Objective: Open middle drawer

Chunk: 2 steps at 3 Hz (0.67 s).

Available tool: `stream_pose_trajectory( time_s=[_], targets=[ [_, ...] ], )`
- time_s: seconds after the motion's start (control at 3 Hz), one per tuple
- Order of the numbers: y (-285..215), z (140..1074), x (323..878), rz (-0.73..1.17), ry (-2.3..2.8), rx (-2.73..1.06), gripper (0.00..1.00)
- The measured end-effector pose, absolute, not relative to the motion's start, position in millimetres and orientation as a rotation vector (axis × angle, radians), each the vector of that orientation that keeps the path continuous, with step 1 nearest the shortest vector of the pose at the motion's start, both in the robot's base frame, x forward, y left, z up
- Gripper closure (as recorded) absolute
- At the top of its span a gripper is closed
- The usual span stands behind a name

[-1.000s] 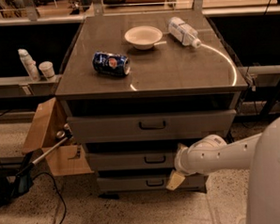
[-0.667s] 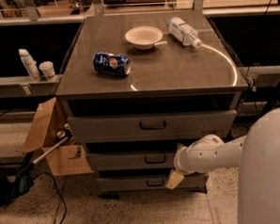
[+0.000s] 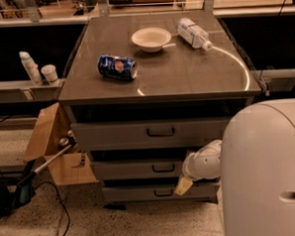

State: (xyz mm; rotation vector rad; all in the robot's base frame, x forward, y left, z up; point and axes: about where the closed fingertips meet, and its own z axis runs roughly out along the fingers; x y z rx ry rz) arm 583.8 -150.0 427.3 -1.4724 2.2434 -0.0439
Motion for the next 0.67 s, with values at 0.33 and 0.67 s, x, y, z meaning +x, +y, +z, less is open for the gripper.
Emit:
stream_pose_trajectory(
  time_s=[0.33, 0.67],
  targets=[
    [-150.0, 427.2, 583.8, -0.044, 2.243, -1.472, 0.18],
    [-150.0, 427.2, 583.8, -0.044, 2.243, -1.472, 0.4]
  ],
)
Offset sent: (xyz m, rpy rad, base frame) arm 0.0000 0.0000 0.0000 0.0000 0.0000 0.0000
